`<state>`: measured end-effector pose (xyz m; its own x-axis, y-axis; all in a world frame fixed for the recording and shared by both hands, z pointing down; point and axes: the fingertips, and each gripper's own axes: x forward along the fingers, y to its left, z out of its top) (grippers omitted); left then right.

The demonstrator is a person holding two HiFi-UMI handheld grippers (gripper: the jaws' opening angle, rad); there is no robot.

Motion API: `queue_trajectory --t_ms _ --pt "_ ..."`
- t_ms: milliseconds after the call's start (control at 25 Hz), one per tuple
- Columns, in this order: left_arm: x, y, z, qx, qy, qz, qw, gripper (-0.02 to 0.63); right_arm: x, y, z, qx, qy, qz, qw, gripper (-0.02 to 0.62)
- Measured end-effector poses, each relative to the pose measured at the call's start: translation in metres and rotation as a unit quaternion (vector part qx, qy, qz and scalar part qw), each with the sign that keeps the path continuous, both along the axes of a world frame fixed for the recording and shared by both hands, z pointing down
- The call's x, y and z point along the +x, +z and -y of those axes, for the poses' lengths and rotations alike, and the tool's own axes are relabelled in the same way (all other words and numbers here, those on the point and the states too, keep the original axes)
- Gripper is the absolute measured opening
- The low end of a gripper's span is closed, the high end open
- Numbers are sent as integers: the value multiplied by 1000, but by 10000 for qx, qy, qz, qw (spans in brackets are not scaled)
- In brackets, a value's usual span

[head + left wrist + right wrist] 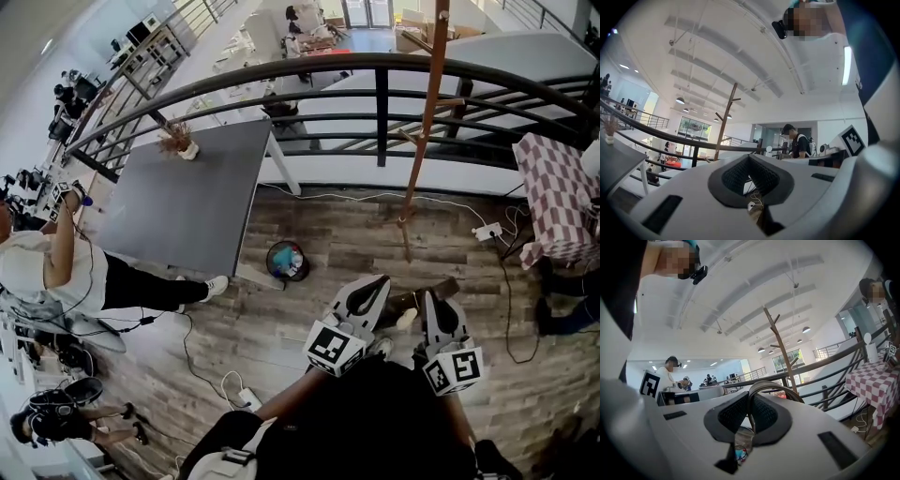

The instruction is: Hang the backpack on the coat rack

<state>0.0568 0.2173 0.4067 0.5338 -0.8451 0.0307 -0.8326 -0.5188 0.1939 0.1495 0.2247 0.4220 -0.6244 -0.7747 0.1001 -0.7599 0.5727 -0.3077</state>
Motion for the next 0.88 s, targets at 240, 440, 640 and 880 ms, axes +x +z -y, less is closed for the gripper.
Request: queue_trajectory --t_ms 240,440,640,880 --pt "-16 6 29 -23 251 -42 9997 8 -10 5 21 -41 345 19 9994 27" --pt "-35 7 55 -32 455 -40 9990 8 -18 8 43 -71 652 24 9978 28" --pt "-51 10 76 -42 659 -49 9978 8 -29 11 64 -112 913 29 9958 26" --pt "-64 15 104 -32 823 12 9966 8 -42 8 94 -26 1102 10 9939 26"
